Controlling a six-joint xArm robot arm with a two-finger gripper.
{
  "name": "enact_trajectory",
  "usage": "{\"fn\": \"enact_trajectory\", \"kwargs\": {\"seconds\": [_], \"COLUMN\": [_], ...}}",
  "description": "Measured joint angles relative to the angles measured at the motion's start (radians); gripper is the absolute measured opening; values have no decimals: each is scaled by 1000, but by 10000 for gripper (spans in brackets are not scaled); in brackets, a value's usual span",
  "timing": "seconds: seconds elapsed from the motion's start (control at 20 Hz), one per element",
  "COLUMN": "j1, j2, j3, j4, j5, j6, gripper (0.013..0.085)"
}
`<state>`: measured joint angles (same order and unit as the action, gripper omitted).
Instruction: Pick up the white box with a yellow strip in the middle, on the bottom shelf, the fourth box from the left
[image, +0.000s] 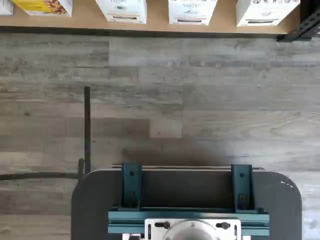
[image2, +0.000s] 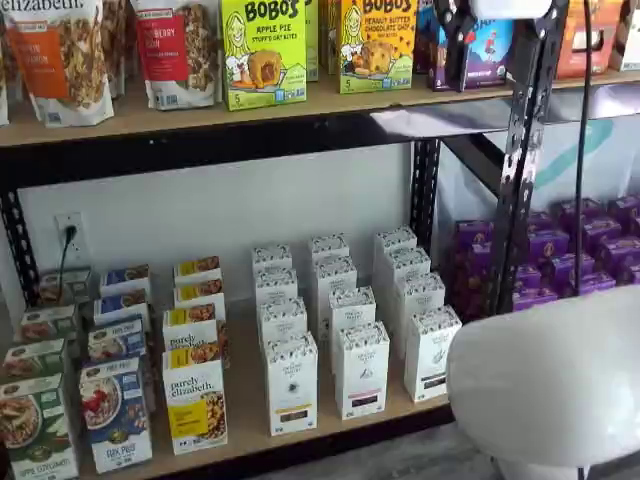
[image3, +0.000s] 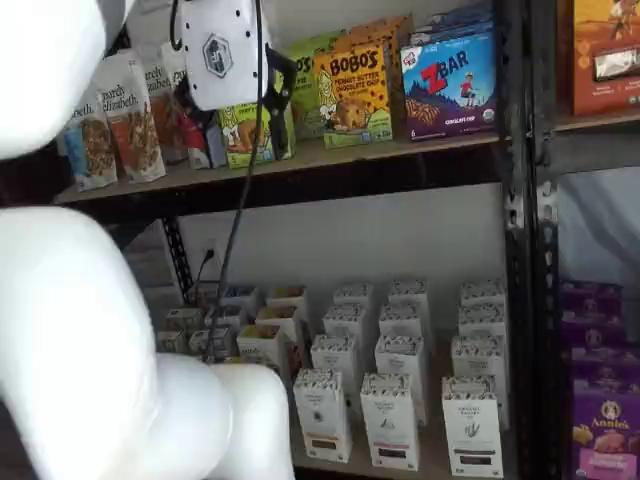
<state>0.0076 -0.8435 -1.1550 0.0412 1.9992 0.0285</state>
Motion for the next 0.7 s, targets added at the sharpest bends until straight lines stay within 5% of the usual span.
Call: {"fn": "enact_trajectory", "kwargs": {"seconds": [0.35, 0.7], "j1": [-43, -39], "j2": [6, -2], "j3": [-21, -10], "j4": [27, 38], "j5": [25, 36], "j6": [-30, -21], "gripper": [850, 850]}}
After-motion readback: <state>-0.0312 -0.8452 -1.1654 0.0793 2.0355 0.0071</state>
